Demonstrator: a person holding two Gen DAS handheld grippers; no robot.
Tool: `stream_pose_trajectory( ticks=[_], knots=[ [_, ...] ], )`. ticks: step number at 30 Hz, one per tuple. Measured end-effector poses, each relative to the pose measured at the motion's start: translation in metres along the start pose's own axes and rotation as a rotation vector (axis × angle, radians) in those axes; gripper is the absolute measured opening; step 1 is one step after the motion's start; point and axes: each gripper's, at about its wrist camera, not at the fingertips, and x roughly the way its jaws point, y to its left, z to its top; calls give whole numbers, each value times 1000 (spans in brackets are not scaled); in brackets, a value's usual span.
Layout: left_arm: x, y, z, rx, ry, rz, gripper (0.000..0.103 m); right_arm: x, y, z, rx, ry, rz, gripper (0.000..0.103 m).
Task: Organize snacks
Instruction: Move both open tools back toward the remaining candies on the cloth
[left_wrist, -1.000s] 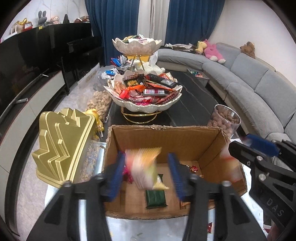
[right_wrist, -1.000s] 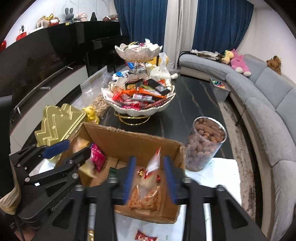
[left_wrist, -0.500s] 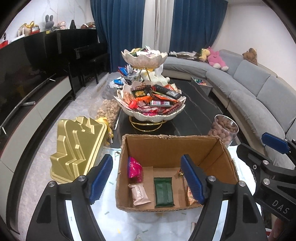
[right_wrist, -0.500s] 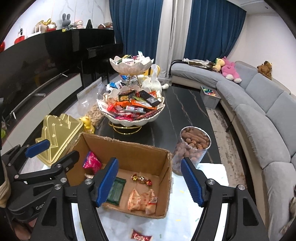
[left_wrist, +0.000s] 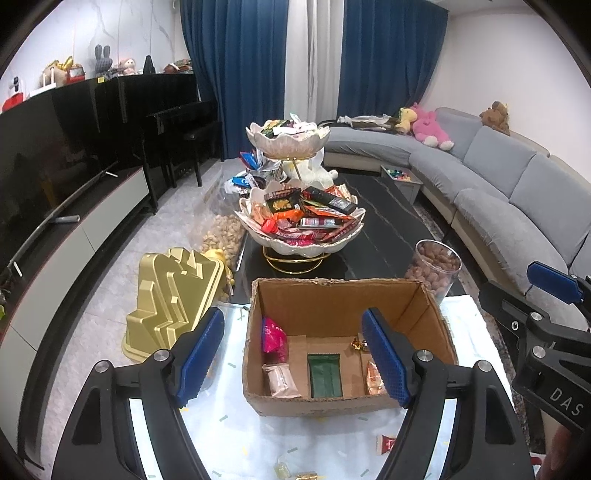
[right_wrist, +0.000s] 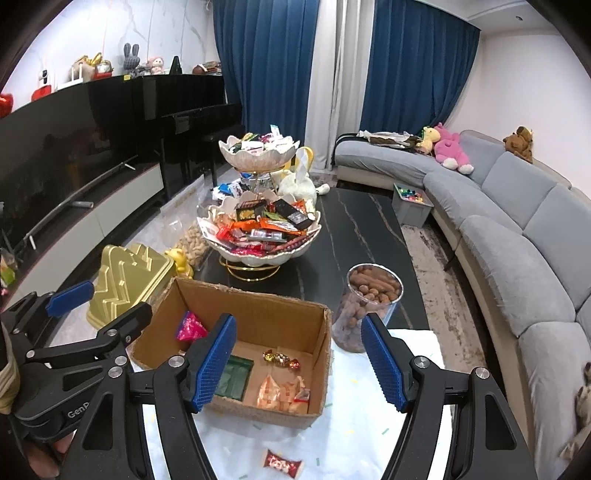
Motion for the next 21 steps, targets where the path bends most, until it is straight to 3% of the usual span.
stream_pose_trajectory(
  ticks=[21],
  knots=[
    [-39, -1, -36, -6, 3, 13, 77, -42, 3, -32, 24, -20, -8, 71]
  ],
)
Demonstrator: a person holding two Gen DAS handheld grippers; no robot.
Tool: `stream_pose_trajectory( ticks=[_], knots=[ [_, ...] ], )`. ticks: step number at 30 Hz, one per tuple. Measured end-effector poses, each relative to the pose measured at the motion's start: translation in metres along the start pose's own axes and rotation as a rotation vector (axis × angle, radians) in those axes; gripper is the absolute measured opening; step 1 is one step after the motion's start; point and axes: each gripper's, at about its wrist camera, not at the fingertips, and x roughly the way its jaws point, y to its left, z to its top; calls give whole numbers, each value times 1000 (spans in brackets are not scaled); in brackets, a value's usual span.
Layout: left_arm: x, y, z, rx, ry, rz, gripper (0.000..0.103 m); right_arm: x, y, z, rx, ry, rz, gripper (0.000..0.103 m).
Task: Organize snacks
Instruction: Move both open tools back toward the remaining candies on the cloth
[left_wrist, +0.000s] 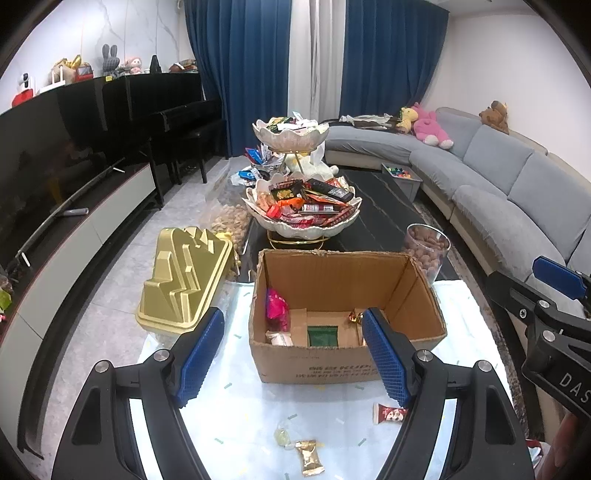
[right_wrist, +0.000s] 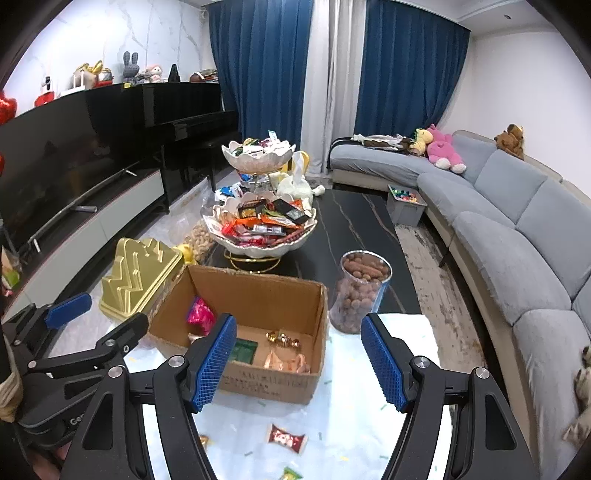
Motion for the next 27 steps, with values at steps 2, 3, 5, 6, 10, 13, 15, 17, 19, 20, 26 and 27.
stream_pose_trajectory(
  ticks=[2, 3, 5, 6, 10, 13, 15, 17, 19, 20, 26, 27],
  knots=[
    [-3, -1, -4, 4, -1, 1, 77, -3, -2, -4, 5, 2, -1, 71],
    [-5, -1, -6, 5, -1, 1, 77, -4, -2, -7, 7, 3, -2, 71],
    [-8, -2, -10, 7, 0, 1, 77, -7, -3, -11, 9, 5, -6, 71],
    [-9, -4, -12, 9, 2, 1, 77, -7, -3, -13, 10, 5, -8, 71],
    [-12, -7, -21, 18, 10, 1, 77, -11, -5, -22, 10, 7, -21, 71],
    [-14, -10, -28, 26, 16, 0, 77, -13, -7, -29, 15, 13, -24, 71],
    [-13, -9, -31, 28, 21, -1, 77, -14, -9, -34, 19, 18, -25, 71],
    [-13, -10, -36, 28, 29, -4, 77, -14, -9, -38, 21, 22, -24, 71],
    [-13, -11, -42, 33, 37, -4, 77, -14, -10, -43, 20, 27, -24, 71],
    [-13, -11, -44, 34, 42, -5, 77, -14, -9, -44, 19, 28, -25, 71],
    [-11, -13, -63, 29, 59, -8, 77, -14, -7, -62, 20, 39, -29, 71],
    [-11, -13, -66, 28, 62, -8, 77, -14, -7, -65, 20, 42, -28, 71]
  ],
)
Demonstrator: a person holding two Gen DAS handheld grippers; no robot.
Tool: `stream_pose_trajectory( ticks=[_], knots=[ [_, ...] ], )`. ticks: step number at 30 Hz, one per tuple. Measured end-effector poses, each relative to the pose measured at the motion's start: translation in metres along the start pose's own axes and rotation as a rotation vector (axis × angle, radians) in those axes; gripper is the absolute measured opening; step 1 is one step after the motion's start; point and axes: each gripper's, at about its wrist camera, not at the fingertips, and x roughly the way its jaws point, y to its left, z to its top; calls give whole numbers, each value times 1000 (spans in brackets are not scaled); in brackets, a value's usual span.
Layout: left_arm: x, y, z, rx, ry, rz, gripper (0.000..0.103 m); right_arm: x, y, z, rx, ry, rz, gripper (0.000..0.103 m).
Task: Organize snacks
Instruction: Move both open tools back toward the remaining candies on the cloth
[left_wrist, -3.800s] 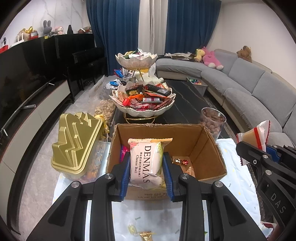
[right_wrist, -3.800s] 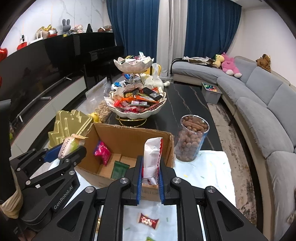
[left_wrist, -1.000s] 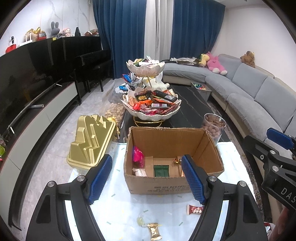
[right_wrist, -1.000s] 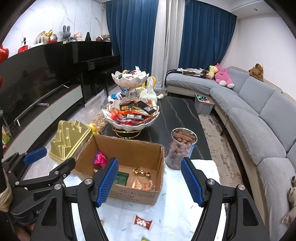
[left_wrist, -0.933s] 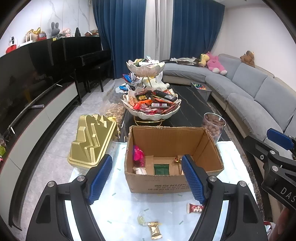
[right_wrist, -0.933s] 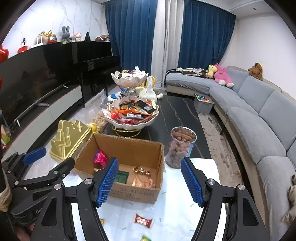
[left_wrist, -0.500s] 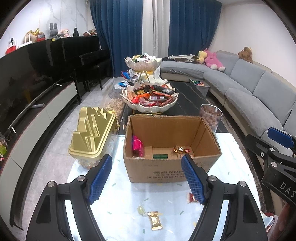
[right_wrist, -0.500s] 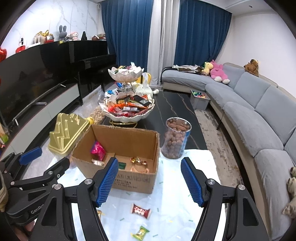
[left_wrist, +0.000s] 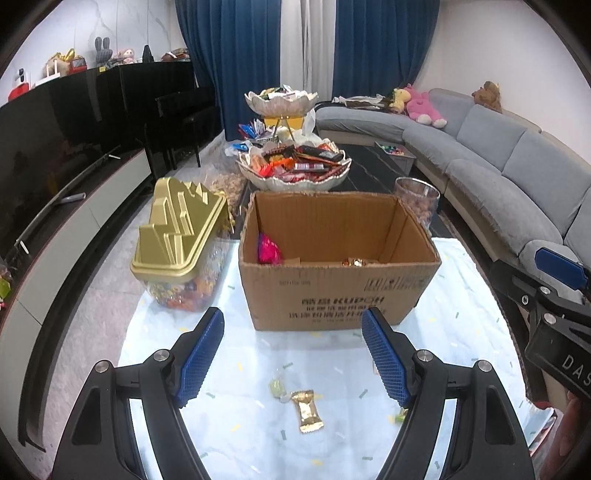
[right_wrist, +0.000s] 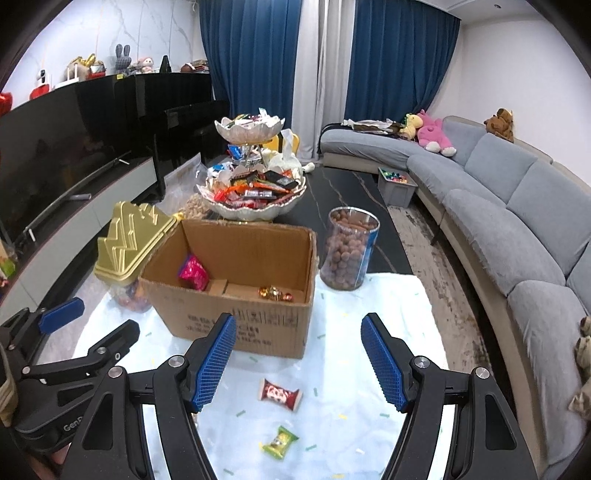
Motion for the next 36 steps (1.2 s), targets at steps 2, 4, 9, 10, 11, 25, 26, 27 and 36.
stream_pose_trajectory(
  ticks=[2, 4, 9, 10, 11, 25, 26, 27, 36],
  knots=[
    [2, -1, -7, -1, 6, -3, 77, 1, 1, -9, 0, 8, 1, 71],
    [4, -1, -13, -3, 12, -3, 77, 2, 2, -16, -2, 13, -1, 71],
    [11, -2, -30, 9, 22, 2, 77, 5, 3, -34, 2, 21, -8, 71],
    [12, -3, -33, 10, 25, 2, 77, 5, 2, -36, 3, 20, -9, 71],
    [14, -3, -37, 11, 28, 0, 77, 6, 2, -39, 4, 19, -11, 71],
    [34, -10, -75, 28, 38, 17, 77, 24, -1, -78, 43, 35, -45, 71],
    [35, -10, -77, 25, 38, 16, 77, 25, -2, -81, 47, 37, -47, 71],
    [37, -10, -80, 23, 39, 14, 77, 26, -2, -84, 50, 39, -48, 71],
    [54, -10, -101, 14, 57, 17, 77, 42, 0, -109, 45, 69, -62, 71]
  ],
)
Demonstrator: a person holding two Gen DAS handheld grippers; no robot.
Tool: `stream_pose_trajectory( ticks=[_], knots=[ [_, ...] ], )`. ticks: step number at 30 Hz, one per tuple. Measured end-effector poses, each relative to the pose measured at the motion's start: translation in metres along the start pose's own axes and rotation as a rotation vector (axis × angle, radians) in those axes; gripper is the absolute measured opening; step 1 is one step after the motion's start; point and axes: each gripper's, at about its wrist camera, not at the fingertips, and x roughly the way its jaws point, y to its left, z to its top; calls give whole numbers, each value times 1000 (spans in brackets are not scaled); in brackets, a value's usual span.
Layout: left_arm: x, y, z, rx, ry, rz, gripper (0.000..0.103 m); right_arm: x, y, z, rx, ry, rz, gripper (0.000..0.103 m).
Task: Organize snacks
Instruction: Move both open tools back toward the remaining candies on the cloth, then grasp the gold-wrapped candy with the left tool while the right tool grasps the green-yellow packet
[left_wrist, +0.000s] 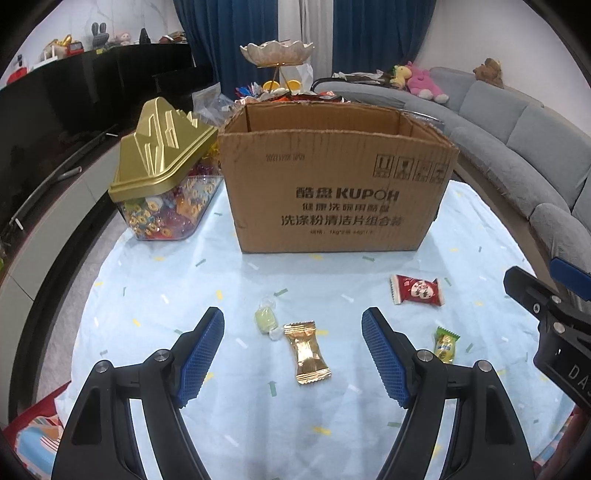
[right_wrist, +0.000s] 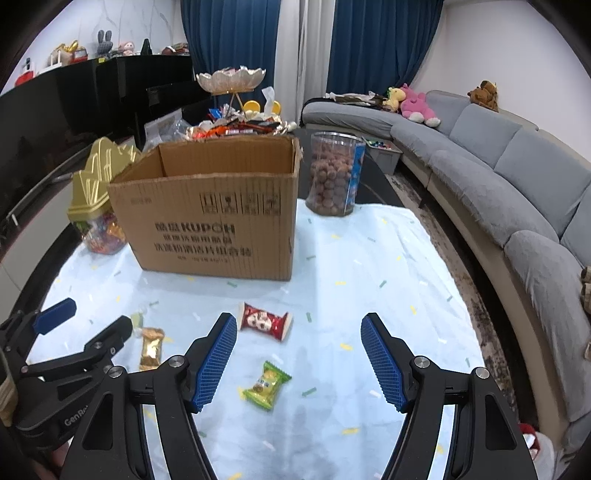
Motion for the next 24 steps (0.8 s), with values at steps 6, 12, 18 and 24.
stream_pose_trajectory(
  ticks=[6, 12, 18, 24],
  knots=[
    [16, -1, -11, 2, 25, 0, 77, 13, 4, -14, -14, 21, -4, 71],
    [28, -2, -20, 6, 25, 20, 77, 25, 5, -23, -17, 41, -8, 71],
    [40, -3, -26, 12, 31, 37, 76, 38, 8, -31, -19, 65, -3, 71],
    [49, -4, -30, 5, 30, 53, 76, 47, 14, -37, -34, 75, 3, 71]
  ],
)
